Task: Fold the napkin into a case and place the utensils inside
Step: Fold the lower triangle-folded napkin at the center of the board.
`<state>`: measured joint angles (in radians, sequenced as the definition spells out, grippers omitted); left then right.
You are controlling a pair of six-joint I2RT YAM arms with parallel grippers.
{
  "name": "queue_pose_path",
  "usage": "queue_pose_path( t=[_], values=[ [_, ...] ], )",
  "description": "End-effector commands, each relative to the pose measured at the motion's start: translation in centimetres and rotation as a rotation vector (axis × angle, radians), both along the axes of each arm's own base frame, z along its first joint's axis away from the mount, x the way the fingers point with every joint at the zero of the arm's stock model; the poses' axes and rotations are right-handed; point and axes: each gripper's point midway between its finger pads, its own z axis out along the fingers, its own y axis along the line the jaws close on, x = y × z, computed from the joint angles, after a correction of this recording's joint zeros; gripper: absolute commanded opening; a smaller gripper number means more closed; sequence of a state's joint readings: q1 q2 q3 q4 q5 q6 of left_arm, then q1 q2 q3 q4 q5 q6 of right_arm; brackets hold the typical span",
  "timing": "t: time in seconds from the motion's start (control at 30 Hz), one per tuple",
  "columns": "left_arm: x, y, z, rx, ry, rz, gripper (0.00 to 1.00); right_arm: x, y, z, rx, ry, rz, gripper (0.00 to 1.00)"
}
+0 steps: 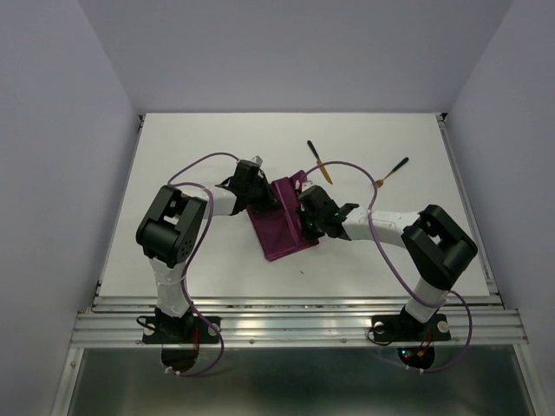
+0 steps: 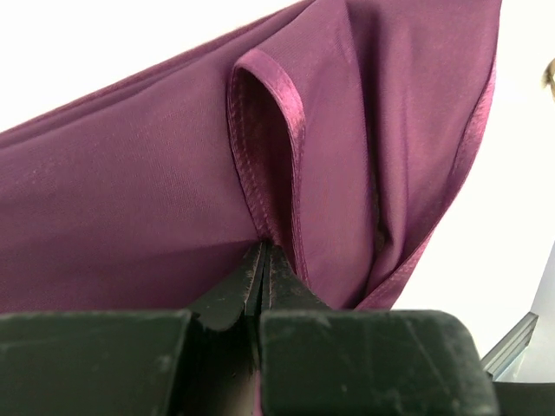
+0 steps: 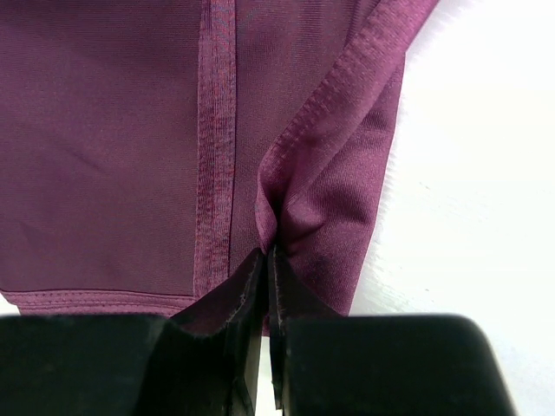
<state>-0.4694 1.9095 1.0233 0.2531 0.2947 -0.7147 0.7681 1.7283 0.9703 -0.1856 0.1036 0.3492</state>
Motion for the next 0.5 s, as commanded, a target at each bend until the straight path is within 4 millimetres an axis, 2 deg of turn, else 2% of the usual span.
queue_pose_path(
  t=[0.0, 0.1, 0.37, 0.47],
  values=[
    [-0.3, 1.4, 2.1, 0.020, -0.012, 0.005, 0.06, -1.2, 0.2, -1.4, 0.014, 0.006, 0.051, 0.11],
    [-0.2, 0.7, 3.2, -0.020, -0.031, -0.019, 0.06, -1.4, 0.2, -1.7, 0.023, 0.004, 0.061, 0.10],
    [-0.7, -0.2, 3.4, -0.085, -0.021, -0.044, 0.06, -1.7, 0.3, -2.5, 0.031, 0.012, 0.069, 0.11],
    [-0.3, -0.9, 4.2, -0.129, -0.042, -0.053, 0.06, -1.7, 0.3, -2.6, 0.029, 0.014, 0.073, 0.10]
  ],
)
